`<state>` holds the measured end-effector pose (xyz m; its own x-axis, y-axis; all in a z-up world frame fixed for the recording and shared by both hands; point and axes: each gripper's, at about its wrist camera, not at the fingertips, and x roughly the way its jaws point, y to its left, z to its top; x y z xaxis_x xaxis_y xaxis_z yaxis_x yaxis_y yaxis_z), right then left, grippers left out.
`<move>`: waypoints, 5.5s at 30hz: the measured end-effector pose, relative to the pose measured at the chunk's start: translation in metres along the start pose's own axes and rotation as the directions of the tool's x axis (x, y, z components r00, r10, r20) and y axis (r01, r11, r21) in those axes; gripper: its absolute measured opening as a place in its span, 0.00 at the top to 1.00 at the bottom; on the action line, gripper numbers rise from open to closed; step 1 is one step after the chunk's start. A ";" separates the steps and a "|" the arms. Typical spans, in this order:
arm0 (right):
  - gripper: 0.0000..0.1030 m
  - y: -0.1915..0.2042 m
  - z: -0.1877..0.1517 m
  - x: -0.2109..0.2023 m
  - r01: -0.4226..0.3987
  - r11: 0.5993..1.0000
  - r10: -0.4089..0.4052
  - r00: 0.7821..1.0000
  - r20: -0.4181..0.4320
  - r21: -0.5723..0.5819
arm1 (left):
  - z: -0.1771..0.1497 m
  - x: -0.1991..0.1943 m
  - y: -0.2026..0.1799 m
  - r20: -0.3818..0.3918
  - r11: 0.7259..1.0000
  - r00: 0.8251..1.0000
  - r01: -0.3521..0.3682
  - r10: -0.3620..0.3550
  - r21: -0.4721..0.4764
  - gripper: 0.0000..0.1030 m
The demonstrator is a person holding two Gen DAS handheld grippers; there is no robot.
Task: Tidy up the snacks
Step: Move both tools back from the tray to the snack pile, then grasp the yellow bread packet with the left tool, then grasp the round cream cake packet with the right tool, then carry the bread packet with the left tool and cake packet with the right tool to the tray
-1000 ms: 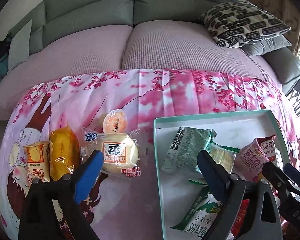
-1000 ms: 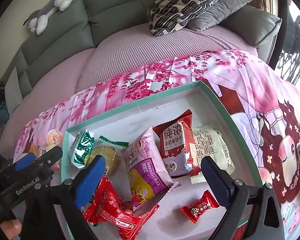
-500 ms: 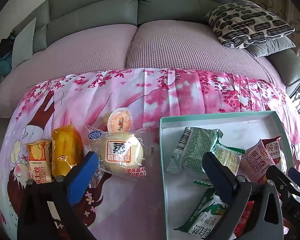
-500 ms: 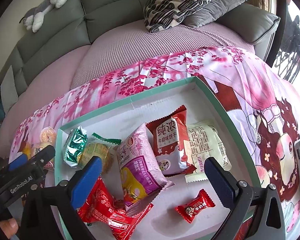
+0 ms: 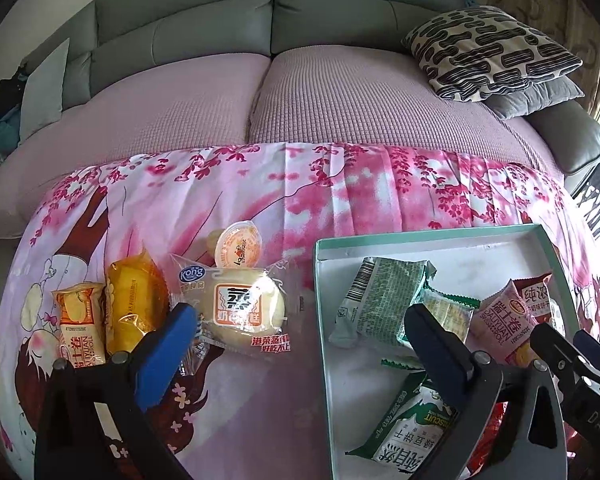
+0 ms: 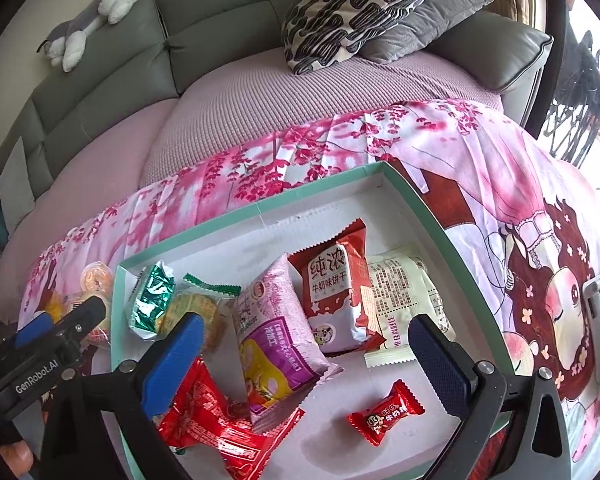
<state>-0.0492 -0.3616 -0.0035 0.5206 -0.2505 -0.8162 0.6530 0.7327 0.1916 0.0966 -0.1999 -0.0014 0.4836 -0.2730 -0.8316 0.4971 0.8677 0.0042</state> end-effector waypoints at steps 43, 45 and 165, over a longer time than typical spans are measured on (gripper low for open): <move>0.00 0.143 -0.037 -0.017 -0.170 0.950 0.174 0.985 -0.009 -0.263 | -0.056 -0.070 0.232 -0.038 0.871 0.953 -0.292 0.302 -0.394 0.00; 0.00 0.154 -0.042 -0.017 -0.184 0.941 0.186 0.982 -0.019 -0.283 | -0.060 -0.072 0.241 -0.037 0.862 0.953 -0.287 0.299 -0.419 0.00; 0.38 0.131 -0.026 -0.041 -0.185 0.969 0.196 0.979 0.058 -0.161 | -0.008 -0.067 0.139 0.132 0.976 0.988 0.104 -0.079 -0.194 0.64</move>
<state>0.0002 -0.2391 0.0408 0.6697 -0.1384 -0.7296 0.4481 0.8587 0.2485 0.1275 -0.0577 0.0507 0.5342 -0.3930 -0.7484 0.3955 0.8987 -0.1896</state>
